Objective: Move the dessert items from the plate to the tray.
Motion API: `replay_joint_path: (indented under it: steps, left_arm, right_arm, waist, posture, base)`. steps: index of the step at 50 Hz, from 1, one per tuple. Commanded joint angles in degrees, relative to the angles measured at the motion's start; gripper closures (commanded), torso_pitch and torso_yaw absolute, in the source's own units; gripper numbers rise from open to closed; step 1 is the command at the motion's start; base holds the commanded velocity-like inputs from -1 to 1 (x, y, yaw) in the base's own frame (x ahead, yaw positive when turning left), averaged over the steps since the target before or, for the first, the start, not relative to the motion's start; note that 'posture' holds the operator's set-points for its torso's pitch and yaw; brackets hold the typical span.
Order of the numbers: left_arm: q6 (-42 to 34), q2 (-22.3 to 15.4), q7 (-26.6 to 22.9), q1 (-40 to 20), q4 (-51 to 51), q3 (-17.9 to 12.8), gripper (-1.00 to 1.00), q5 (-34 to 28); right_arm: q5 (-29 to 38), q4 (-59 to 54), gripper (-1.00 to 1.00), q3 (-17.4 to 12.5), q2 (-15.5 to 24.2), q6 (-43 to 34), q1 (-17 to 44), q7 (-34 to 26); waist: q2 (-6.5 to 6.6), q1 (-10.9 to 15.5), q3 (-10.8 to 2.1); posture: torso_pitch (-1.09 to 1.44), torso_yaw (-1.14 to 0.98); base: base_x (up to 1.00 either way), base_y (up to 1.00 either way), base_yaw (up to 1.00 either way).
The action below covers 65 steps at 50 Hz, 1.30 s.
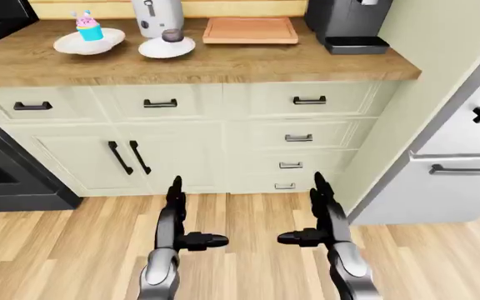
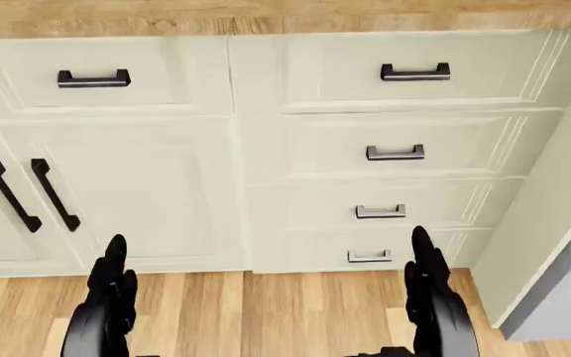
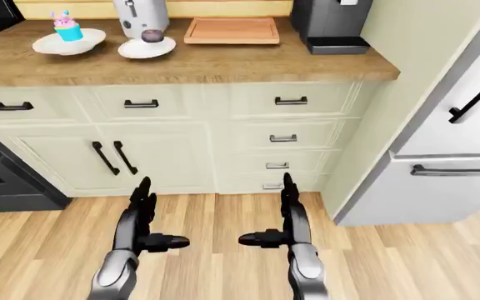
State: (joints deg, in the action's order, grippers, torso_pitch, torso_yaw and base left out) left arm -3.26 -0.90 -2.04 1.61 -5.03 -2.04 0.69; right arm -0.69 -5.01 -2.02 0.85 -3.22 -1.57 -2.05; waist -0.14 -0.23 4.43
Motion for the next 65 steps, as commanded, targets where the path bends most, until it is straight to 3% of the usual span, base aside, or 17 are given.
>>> replay_joint_path:
  steps: [1, 3, 5, 8, 18, 24, 27, 30, 40, 44, 45, 47, 51, 56, 60, 61, 65]
  left_arm:
    - [-7.88, -0.83, -0.69, -4.65, 12.94, -1.04, -1.0, 3.05]
    - [-12.62, -1.78, -0.5, -6.73, 15.74, -1.82, -1.0, 3.2]
    - [-15.49, -2.41, -0.51, -8.3, 17.75, -2.1, -1.0, 2.66]
    - [-21.2, -3.47, -0.64, -10.99, 22.88, -2.86, -1.0, 1.98]
    - [-30.79, -8.96, -1.88, -25.8, 25.14, -6.78, -1.0, -0.01]
    - [-31.64, -12.84, -1.89, -33.72, 20.26, -8.52, -1.0, 1.67]
    - [-32.06, -15.27, -1.22, -38.6, 16.98, -9.66, -1.0, 2.51]
    - [-33.65, -17.49, -1.18, -42.19, 16.06, -10.03, -1.0, 3.21]
    - [-37.9, -21.9, 1.2, -44.23, 20.94, -12.58, -1.0, 6.54]
    - [-39.79, -23.07, 1.64, -44.12, 23.31, -13.55, -1.0, 7.87]
    - [-40.34, -23.8, 1.62, -44.19, 23.76, -14.19, -1.0, 8.27]
    - [-40.26, -23.97, 1.82, -43.62, 24.04, -14.21, -1.0, 8.93]
    - [-40.46, -23.81, 2.99, -41.09, 26.82, -15.38, -1.0, 10.16]
    - [-40.03, -24.29, 3.39, -40.53, 26.82, -15.37, -1.0, 10.68]
    - [-39.81, -24.55, 3.52, -40.35, 26.71, -15.4, -1.0, 10.85]
    - [-39.82, -24.6, 3.57, -40.36, 26.75, -15.52, -1.0, 10.97]
    - [-40.1, -25.1, 3.51, -40.47, 26.76, -15.65, -1.0, 10.94]
  right_arm:
    - [-0.38, 11.83, -1.0, 1.03, -0.13, -6.78, 5.34, 0.57]
    - [0.97, 15.18, -1.0, 1.31, 0.57, -12.21, 6.72, 1.06]
    - [1.03, 17.61, -1.0, 0.56, 0.94, -15.42, 8.27, 0.91]
    - [0.93, 20.71, -1.0, -0.82, 1.68, -19.89, 10.91, 0.73]
    - [1.18, 23.42, -1.0, -2.73, 5.57, -28.8, 27.32, -3.3]
    - [0.75, 16.79, -1.0, -4.45, 9.38, -29.51, 37.69, -4.24]
    - [0.54, 12.96, -1.0, -4.81, 11.42, -30.32, 43.52, -4.98]
    - [0.26, 11.06, -1.0, -5.04, 12.66, -30.83, 46.79, -5.73]
    - [-1.65, 16.41, -1.0, -6.06, 14.71, -35.13, 48.57, -5.5]
    - [-1.93, 17.04, -1.0, -6.1, 15.01, -35.5, 49.66, -5.4]
    - [-1.99, 17.65, -1.0, -6.32, 15.54, -35.81, 50.35, -5.53]
    - [-2.07, 17.63, -1.0, -6.24, 15.52, -35.55, 50.58, -5.31]
    - [-2.57, 17.97, -1.0, -6.44, 15.22, -35.44, 50.45, -4.47]
    - [-2.64, 17.65, -1.0, -6.17, 15.31, -35.12, 50.53, -4.24]
    - [-3.41, 17.75, -1.0, -6.52, 14.58, -36.37, 51.01, -3.15]
    - [-3.72, 17.91, -1.0, -6.48, 14.62, -36.58, 51.06, -3.0]
    - [-3.76, 17.53, -1.0, -6.21, 15.06, -36.94, 51.4, -2.65]
  waist:
    - [-0.45, -0.12, -0.05]
    - [-0.05, 0.6, -4.03]
    - [-0.36, 0.42, -1.4]
    - [-0.31, 0.63, -4.4]
    - [0.46, 0.37, -6.32]
    - [1.57, -0.26, -3.59]
    - [4.35, -0.52, -3.32]
    - [4.33, -1.06, -3.22]
    - [1.06, 0.42, -3.03]
    - [-2.25, 1.17, -3.5]
    - [-0.75, 0.73, -3.27]
    - [-2.17, 0.86, -2.16]
    - [-2.8, 0.57, -3.44]
    - [0.05, 0.54, -3.06]
    - [6.03, 0.35, -4.8]
    - [4.66, 0.25, -5.39]
    - [4.44, 0.73, -4.15]
  posture:
    - [0.0, 0.0]
    - [0.0, 0.0]
    - [0.0, 0.0]
    - [0.0, 0.0]
    - [0.0, 0.0]
    - [0.0, 0.0]
    - [0.0, 0.0]
    - [0.0, 0.0]
    - [0.0, 0.0]
    - [0.0, 0.0]
    - [0.0, 0.0]
    - [0.0, 0.0]
    - [0.0, 0.0]
    - [0.0, 0.0]
    - [0.0, 0.0]
    - [0.0, 0.0]
    - [0.0, 0.0]
  base:
    - [0.0, 0.0, 0.0]
    - [0.0, 0.0, 0.0]
    - [0.0, 0.0, 0.0]
    - [0.0, 0.0, 0.0]
    - [0.0, 0.01, 0.0]
    - [0.16, 0.15, 0.0]
    - [0.31, 0.23, 0.0]
    - [0.31, 0.23, 0.0]
    - [0.32, 0.23, 0.0]
    - [0.31, 0.23, 0.0]
    - [0.32, 0.24, 0.0]
    - [0.31, 0.24, 0.0]
    - [0.16, 0.39, 0.0]
    - [0.11, 0.43, 0.0]
    - [0.06, 0.44, 0.0]
    - [0.0, 0.45, 0.0]
    - [0.0, 0.45, 0.0]
